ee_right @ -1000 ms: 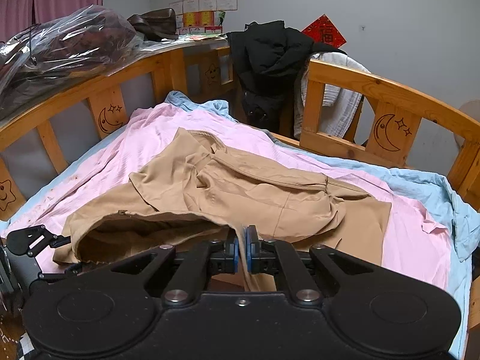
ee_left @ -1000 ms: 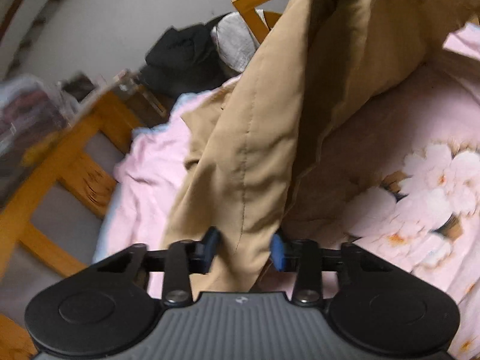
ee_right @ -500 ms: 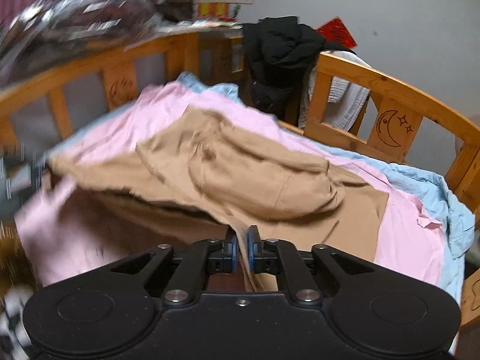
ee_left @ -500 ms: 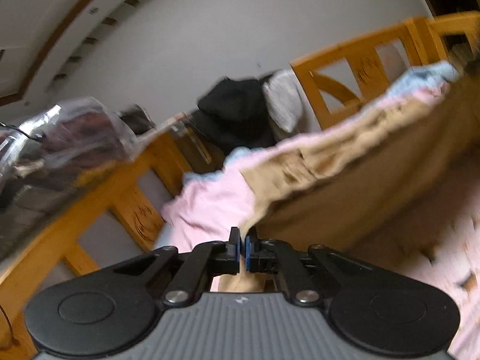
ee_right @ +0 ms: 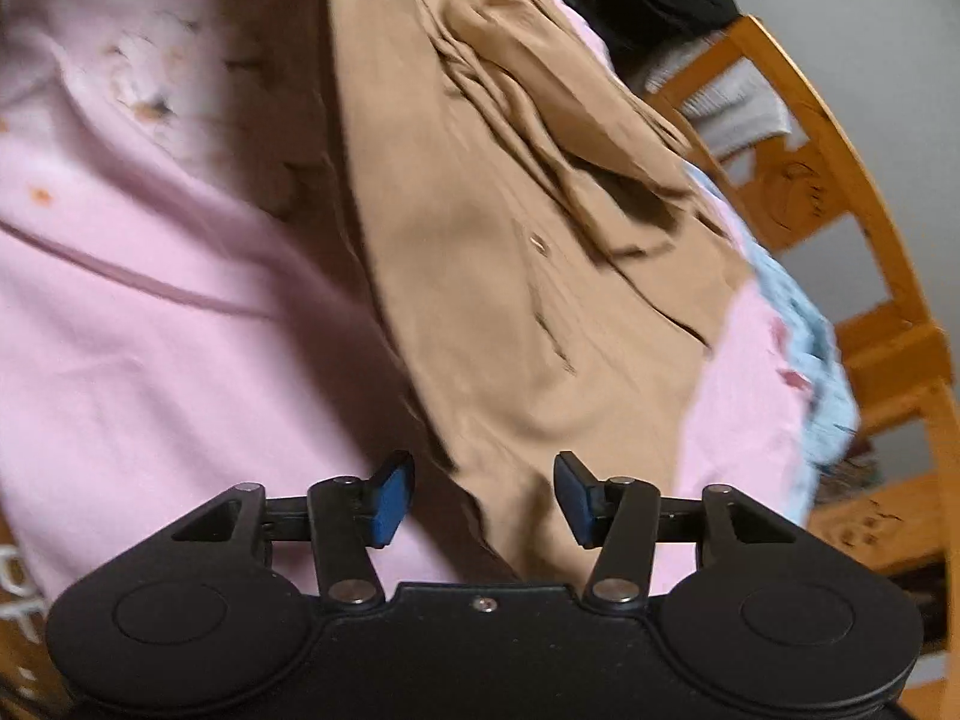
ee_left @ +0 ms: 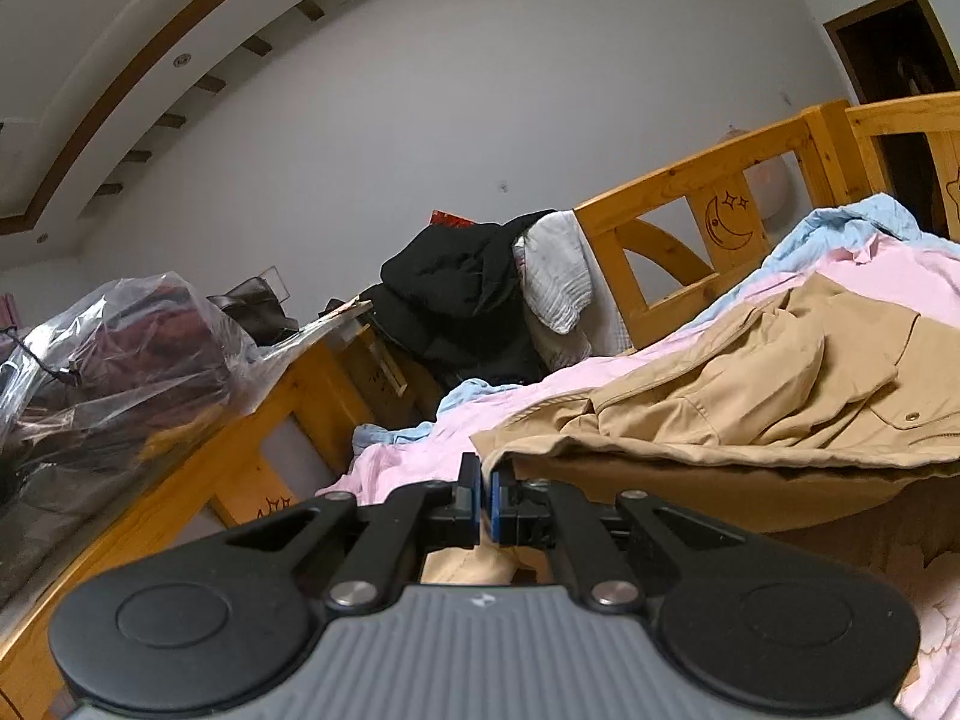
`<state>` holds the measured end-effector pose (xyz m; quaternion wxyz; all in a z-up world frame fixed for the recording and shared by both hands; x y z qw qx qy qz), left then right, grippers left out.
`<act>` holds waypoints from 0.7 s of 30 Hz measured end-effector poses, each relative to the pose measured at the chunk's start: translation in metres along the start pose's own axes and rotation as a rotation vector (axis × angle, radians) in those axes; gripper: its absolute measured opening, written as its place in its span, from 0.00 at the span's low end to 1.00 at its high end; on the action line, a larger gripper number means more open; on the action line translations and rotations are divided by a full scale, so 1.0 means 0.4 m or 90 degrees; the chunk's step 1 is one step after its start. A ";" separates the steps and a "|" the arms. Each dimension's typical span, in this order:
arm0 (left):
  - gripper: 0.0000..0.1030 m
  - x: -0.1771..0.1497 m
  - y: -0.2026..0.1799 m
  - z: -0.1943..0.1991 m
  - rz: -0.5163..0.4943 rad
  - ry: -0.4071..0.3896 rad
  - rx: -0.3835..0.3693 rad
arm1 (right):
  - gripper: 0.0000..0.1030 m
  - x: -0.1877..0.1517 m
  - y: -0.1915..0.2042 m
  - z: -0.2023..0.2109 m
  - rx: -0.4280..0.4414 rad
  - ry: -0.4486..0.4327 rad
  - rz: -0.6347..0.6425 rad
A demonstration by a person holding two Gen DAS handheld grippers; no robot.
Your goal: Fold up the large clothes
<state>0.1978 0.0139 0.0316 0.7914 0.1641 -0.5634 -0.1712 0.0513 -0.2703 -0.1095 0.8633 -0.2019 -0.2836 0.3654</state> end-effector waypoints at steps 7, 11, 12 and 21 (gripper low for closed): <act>0.01 -0.079 0.013 0.079 0.044 0.012 -0.027 | 0.01 -0.022 -0.091 0.067 -0.040 -0.024 -0.026; 0.01 -0.128 0.041 0.180 0.061 0.024 -0.063 | 0.01 -0.028 -0.140 0.194 -0.057 -0.064 -0.038; 0.01 -0.135 0.051 0.206 0.067 0.030 -0.075 | 0.01 -0.034 -0.144 0.231 -0.052 -0.066 -0.048; 0.02 -0.061 0.101 0.261 0.037 0.069 -0.149 | 0.02 -0.021 -0.185 0.398 -0.002 -0.069 -0.073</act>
Point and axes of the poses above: each gripper's, at about its wrist camera, not at the fingertips, and z roughly against the way its jaws point, y to its left, x to its top, the point moved 8 cm from there along -z, roughly the way its jaws point, and after that the axes turned 1 degree about x, right-handed, at the moved point
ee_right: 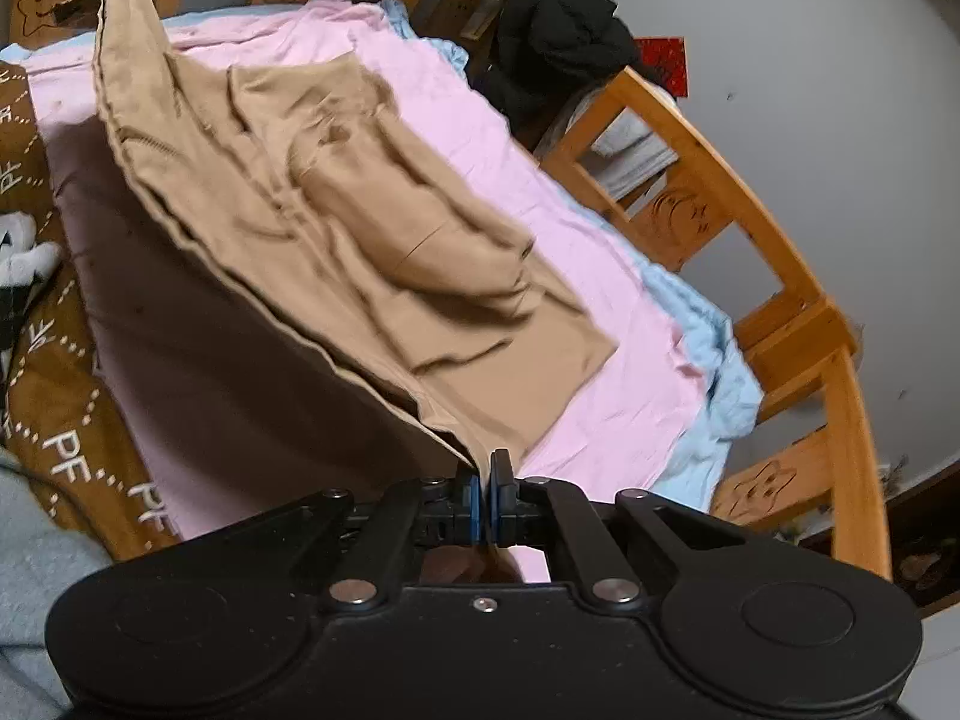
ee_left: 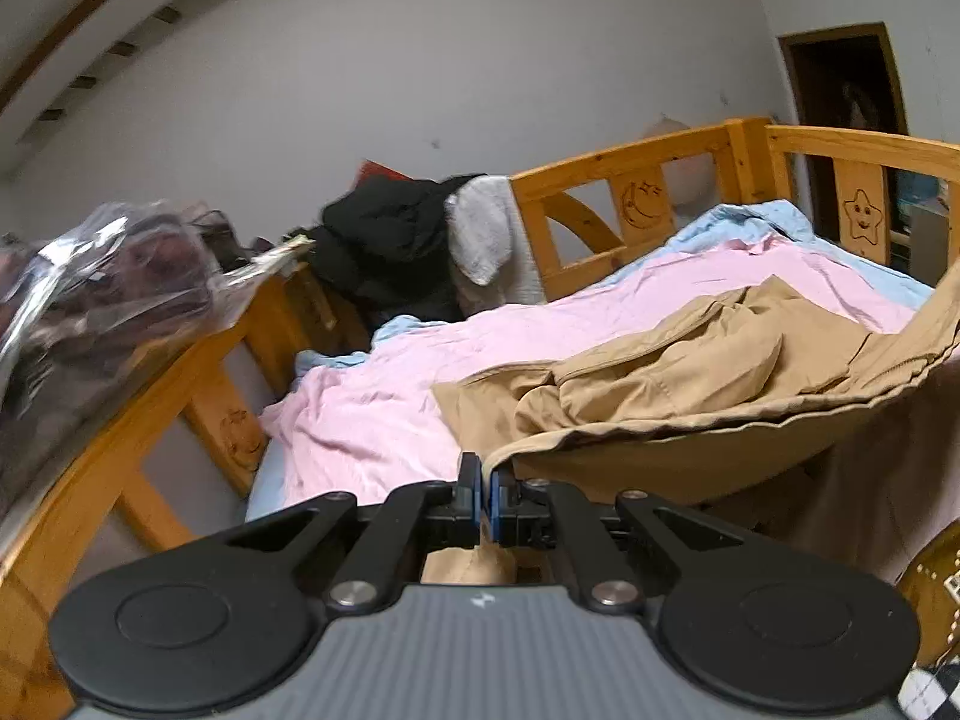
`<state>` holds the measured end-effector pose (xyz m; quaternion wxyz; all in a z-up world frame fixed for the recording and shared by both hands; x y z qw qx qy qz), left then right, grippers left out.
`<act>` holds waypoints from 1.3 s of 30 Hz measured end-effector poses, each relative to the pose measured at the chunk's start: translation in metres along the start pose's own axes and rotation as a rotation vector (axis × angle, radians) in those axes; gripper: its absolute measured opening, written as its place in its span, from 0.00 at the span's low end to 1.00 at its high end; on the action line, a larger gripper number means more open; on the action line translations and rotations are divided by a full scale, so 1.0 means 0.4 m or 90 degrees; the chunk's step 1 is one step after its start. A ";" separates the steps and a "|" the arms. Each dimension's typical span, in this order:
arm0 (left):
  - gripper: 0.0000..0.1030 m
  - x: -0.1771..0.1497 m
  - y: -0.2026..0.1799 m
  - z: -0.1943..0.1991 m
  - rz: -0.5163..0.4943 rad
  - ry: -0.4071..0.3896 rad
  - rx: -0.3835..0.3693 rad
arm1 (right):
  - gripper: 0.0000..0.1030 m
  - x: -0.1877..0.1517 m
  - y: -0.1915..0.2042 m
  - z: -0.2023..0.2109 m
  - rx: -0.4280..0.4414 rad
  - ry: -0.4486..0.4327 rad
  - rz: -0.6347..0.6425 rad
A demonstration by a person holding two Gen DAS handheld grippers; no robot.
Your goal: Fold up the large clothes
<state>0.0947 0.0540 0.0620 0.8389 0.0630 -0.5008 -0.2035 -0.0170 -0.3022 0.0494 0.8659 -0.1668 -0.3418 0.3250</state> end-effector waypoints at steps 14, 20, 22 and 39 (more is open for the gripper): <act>0.03 0.127 0.117 -0.597 0.067 0.229 -0.085 | 0.12 0.207 -0.278 -0.510 0.043 0.081 -0.105; 0.10 0.046 0.138 -0.767 0.188 0.280 -0.121 | 0.12 0.201 -0.277 -0.673 0.069 0.116 -0.200; 0.23 0.026 0.156 -0.776 0.236 0.295 -0.128 | 0.21 0.184 -0.286 -0.688 0.082 0.101 -0.263; 0.81 -0.180 0.232 -0.636 0.408 0.278 -0.091 | 0.87 -0.080 -0.273 -0.512 0.053 -0.090 -0.637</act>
Point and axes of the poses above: each gripper's, at about its wrist camera, not at the fingertips, and z roughly against the way its jaws point, y to its left, x to its top, the point moved 8 cm from there along -z, roughly the way its jaws point, and after that the axes turned 1 degree about x, right-handed, at the moved point
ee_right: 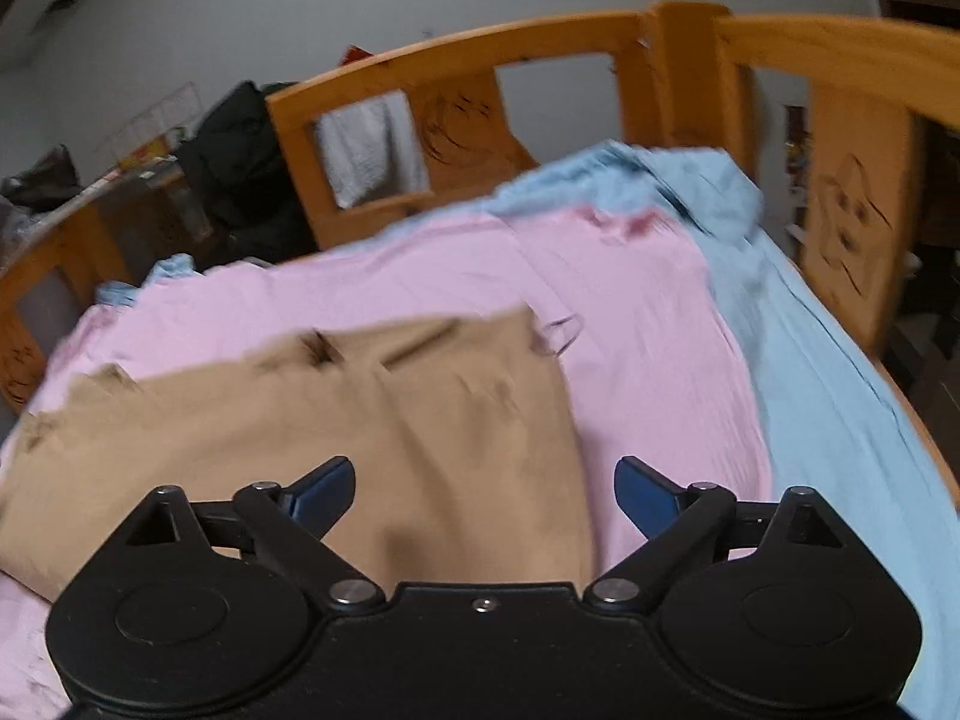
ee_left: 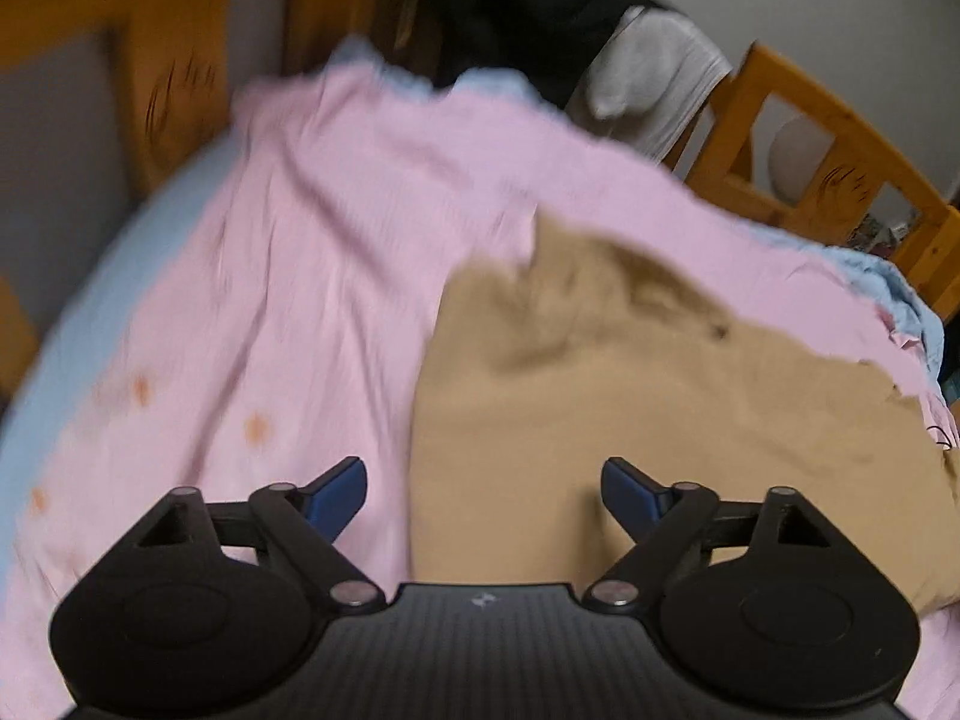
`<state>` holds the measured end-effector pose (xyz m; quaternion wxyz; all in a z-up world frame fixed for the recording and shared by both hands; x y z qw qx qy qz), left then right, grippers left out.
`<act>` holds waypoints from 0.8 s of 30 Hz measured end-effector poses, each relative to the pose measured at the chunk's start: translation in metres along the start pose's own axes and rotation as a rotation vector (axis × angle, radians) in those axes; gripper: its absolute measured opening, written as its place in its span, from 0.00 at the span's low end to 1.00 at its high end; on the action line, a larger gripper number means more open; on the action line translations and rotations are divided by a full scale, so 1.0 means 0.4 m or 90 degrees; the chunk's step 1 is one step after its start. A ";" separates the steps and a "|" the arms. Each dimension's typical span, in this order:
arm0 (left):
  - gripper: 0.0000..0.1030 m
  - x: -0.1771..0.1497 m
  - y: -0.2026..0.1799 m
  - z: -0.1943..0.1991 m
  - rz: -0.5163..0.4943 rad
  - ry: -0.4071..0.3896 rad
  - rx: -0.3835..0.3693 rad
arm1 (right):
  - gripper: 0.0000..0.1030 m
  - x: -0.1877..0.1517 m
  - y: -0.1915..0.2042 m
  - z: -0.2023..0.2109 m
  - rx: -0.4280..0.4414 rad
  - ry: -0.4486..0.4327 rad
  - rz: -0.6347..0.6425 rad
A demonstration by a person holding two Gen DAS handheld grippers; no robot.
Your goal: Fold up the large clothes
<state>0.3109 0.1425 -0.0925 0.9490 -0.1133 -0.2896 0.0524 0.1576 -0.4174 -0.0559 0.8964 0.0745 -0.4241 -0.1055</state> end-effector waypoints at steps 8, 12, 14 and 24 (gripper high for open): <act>0.35 -0.036 0.027 -0.025 0.098 -0.011 -0.058 | 0.44 -0.021 -0.059 -0.073 -0.019 -0.021 -0.093; 0.03 -0.034 0.023 0.026 0.132 -0.046 -0.073 | 0.03 -0.027 -0.086 -0.070 -0.037 -0.032 -0.141; 0.02 -0.042 0.015 0.033 0.108 -0.050 -0.059 | 0.02 -0.024 -0.077 -0.031 -0.065 -0.044 -0.131; 0.16 -0.077 0.011 -0.018 0.064 -0.016 0.014 | 0.04 -0.072 -0.083 -0.098 -0.111 0.001 -0.049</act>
Point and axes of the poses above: each gripper's, at about its wrist camera, not at the fingertips, and z roughly against the way its jaws point, y to its left, x to its top, the point moved 8 cm from there along -z, roughly the way its jaws point, and after that the axes turned 1 degree about x, right-handed, at the moved point
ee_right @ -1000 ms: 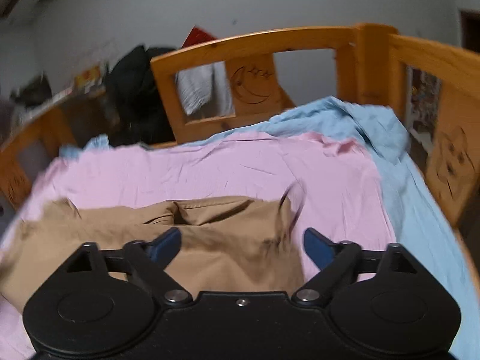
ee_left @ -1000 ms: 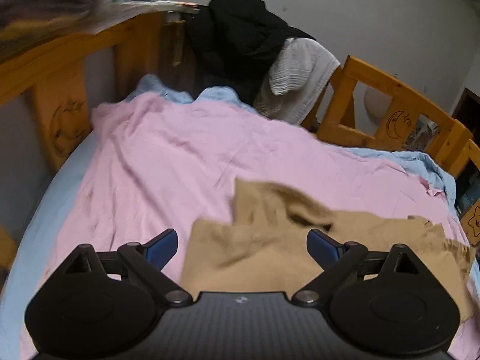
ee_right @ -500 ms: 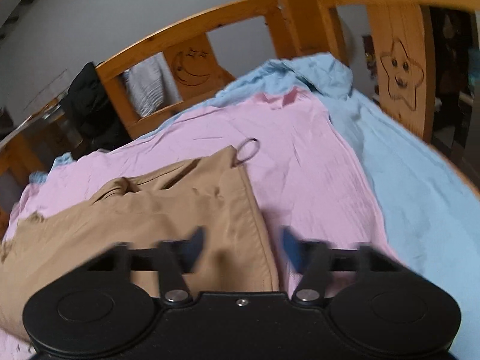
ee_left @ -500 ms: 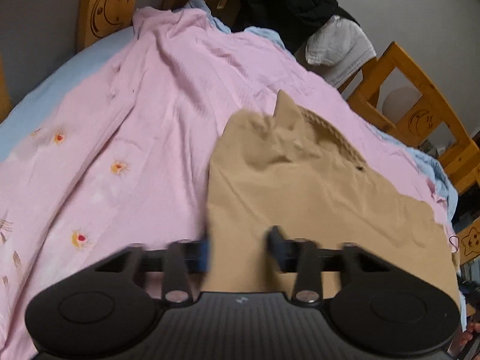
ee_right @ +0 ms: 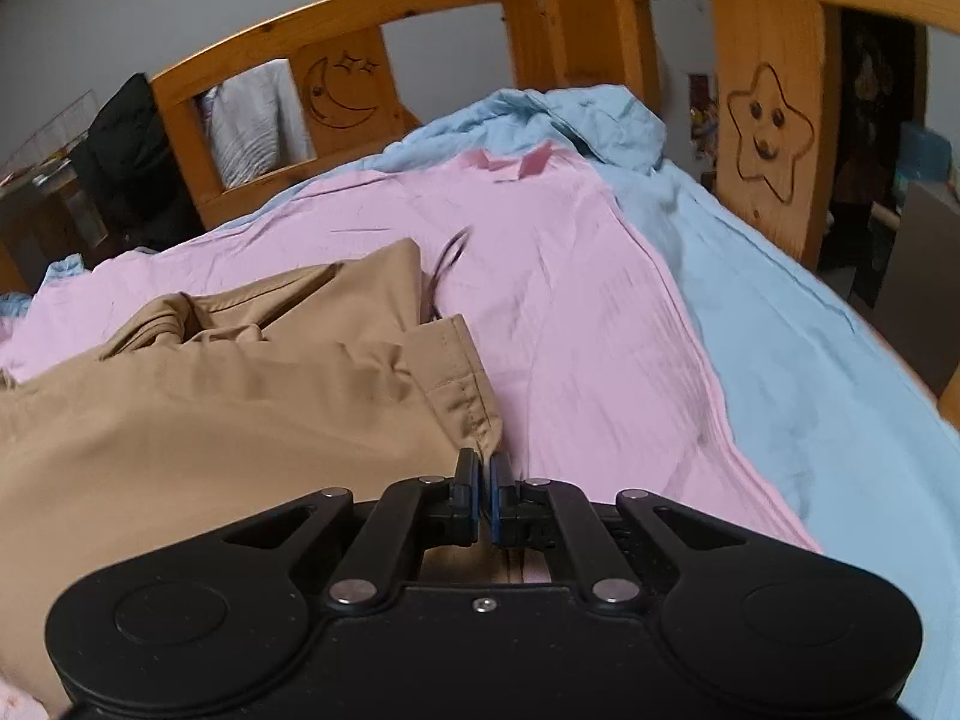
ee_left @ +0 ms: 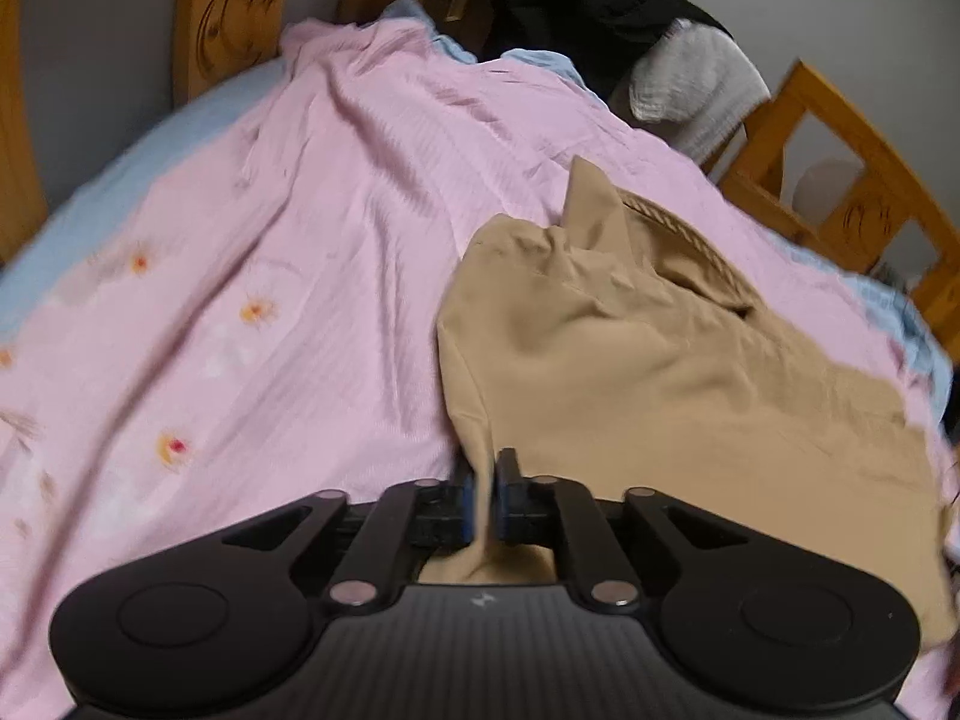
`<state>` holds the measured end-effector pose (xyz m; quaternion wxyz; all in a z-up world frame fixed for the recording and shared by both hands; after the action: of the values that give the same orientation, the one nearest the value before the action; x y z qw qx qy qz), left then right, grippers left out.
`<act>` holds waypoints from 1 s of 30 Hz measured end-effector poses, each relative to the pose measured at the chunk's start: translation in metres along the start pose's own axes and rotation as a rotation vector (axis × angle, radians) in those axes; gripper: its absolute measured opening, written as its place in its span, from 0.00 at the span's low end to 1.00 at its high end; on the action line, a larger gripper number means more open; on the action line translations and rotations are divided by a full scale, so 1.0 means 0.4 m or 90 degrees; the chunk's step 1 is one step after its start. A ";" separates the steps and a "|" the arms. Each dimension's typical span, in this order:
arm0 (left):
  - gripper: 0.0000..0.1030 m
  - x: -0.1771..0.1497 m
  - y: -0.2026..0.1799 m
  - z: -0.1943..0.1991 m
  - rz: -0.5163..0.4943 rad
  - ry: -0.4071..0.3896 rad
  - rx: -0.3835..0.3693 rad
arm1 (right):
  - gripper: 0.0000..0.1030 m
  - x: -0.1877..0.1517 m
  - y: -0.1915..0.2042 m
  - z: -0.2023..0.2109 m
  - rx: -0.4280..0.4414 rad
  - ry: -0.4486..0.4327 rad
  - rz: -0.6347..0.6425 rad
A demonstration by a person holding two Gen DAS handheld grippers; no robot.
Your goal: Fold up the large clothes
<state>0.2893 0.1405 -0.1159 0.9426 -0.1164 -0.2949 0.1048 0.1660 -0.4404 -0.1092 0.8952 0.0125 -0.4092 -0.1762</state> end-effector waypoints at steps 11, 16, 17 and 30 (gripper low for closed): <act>0.63 0.038 -0.284 0.087 -0.166 -0.138 0.013 | 0.54 0.063 0.357 0.099 0.078 -0.148 0.253; 0.66 0.069 -0.476 0.029 -0.229 -0.201 -0.035 | 0.54 0.042 0.569 0.023 0.145 -0.146 0.338; 0.66 0.071 -0.496 0.011 -0.230 -0.201 -0.052 | 0.54 0.040 0.587 0.005 0.144 -0.139 0.349; 0.57 -0.034 -0.461 -0.158 -0.276 -0.188 0.011 | 0.53 -0.080 0.601 -0.097 0.080 -0.142 0.414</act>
<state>0.3390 -0.0483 -0.1218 0.8908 -0.0262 -0.4463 -0.0810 0.2488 -0.2093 -0.1183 0.8517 -0.0827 -0.4971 0.1438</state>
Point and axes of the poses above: each gripper's, at about its wrist camera, not at the fingertips, and z roughly against the way its jaws point, y to its left, x to its top, the point moved 8 cm from there along -z, roughly the way its jaws point, and after that the axes turned 1 degree about x, right-handed, at the moved point
